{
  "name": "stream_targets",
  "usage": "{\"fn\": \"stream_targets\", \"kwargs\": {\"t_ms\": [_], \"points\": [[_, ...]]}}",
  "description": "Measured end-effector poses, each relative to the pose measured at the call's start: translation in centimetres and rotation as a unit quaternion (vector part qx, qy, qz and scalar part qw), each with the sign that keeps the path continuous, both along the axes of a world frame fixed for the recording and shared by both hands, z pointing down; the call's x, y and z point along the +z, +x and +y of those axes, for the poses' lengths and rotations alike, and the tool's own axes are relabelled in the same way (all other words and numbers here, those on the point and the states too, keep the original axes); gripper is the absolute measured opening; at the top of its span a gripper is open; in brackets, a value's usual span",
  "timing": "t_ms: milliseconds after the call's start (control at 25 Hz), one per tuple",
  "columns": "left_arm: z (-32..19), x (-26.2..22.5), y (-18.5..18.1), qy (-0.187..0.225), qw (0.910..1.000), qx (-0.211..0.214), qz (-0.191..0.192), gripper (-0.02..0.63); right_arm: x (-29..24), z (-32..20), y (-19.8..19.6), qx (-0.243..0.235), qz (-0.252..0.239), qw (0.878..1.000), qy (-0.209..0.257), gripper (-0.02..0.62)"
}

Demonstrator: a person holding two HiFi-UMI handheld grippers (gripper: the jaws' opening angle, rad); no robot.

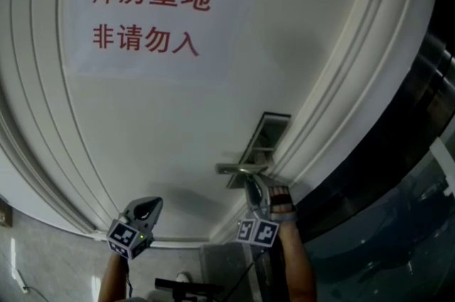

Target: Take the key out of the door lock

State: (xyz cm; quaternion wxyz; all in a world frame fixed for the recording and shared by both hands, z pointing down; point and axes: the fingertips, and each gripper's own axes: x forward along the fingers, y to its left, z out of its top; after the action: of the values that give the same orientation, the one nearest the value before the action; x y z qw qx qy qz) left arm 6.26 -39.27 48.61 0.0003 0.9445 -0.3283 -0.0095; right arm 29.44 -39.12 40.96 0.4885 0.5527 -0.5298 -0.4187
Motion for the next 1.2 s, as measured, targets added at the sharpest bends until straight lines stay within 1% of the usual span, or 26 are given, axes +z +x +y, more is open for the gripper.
{"fn": "stream_targets", "kwargs": {"t_ms": [400,480,640,840,920,1040,1200], "points": [[-0.09,0.34,-0.2,-0.001,1.0,-0.005,0.001,0.009,-0.26,-0.13,0.23,0.007,0.032,0.999,0.016,0.069],[-0.09,0.33,-0.25,-0.002,1.0,-0.005,0.002,0.009,-0.42,-0.16,0.26,0.01,0.035,0.999,0.021,0.043],[-0.14,0.36,-0.25,-0.008,0.9999,-0.006,0.006,0.009,-0.5,-0.23,0.22,0.011,0.04,0.999,0.023,0.034],[-0.12,0.26,-0.24,-0.001,1.0,-0.005,0.001,0.009,-0.33,-0.23,0.46,0.019,0.059,0.998,0.023,0.028],[-0.16,0.36,-0.26,0.005,1.0,-0.003,-0.002,0.009,-0.34,-0.25,0.43,0.02,0.059,0.998,0.024,0.026],[0.04,0.13,-0.19,-0.004,1.0,-0.004,0.005,0.009,-0.48,-0.25,0.28,0.02,0.063,0.997,0.029,0.023],[0.13,-0.01,-0.21,0.001,1.0,-0.004,0.0,0.009,-0.34,-0.25,0.39,0.027,0.073,0.997,0.025,0.023]]}}
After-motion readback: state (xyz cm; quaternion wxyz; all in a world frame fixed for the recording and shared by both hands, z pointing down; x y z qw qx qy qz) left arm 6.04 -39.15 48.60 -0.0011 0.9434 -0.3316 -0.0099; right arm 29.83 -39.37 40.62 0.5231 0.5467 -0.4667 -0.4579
